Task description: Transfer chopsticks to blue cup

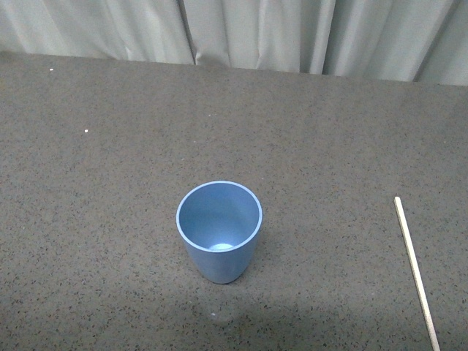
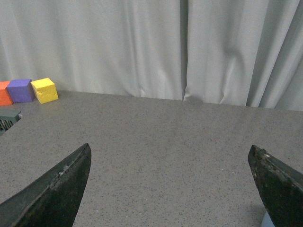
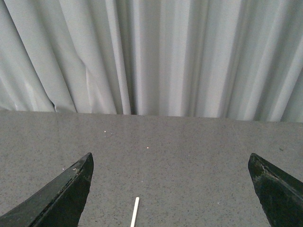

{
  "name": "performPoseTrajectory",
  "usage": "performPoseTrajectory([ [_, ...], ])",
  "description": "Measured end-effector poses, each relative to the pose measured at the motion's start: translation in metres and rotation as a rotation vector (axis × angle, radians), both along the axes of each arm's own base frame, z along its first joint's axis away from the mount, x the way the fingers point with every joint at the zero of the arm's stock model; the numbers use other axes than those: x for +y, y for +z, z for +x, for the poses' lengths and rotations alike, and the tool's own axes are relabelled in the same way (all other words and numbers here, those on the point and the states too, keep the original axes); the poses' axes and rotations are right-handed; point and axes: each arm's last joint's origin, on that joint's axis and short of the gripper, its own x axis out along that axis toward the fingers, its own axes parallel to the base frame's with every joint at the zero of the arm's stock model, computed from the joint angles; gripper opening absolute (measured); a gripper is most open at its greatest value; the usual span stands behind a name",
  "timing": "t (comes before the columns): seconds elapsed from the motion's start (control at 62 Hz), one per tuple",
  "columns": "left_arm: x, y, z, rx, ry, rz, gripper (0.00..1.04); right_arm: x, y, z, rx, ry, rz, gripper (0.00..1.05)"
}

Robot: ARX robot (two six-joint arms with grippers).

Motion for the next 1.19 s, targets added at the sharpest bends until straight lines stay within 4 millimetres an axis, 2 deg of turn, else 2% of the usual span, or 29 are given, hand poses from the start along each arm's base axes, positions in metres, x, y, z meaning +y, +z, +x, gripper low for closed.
performPoseTrajectory([
  [0.565,0.0,0.0,0.0,0.0,0.0,0.0,0.98,0.0,0.0,0.0,0.0,0.0,0.0,0.95],
  [0.645,0.0,0.0,0.0,0.0,0.0,0.0,0.98,0.001,-0.001,0.002,0.093,-0.134,-0.104,0.95],
  [0.71,0.0,0.0,0.0,0.0,0.002,0.0,0.98,0.002,-0.003,0.008,0.208,-0.217,-0.192,0.95],
  [0.806,0.0,0.0,0.0,0.0,0.0,0.0,0.98,0.005,-0.006,0.021,0.313,-0.179,-0.215,0.95],
  [0.887,0.0,0.0,0.0,0.0,0.0,0.0,0.98,0.008,-0.009,0.038,0.429,-0.119,-0.181,0.95],
  [1.032,0.0,0.0,0.0,0.0,0.0,0.0,0.98,0.012,-0.012,0.066,0.54,-0.067,-0.104,0.95],
  [1.194,0.0,0.0,0.0,0.0,0.0,0.0,0.98,0.017,-0.025,0.1,0.691,-0.016,-0.006,0.95],
])
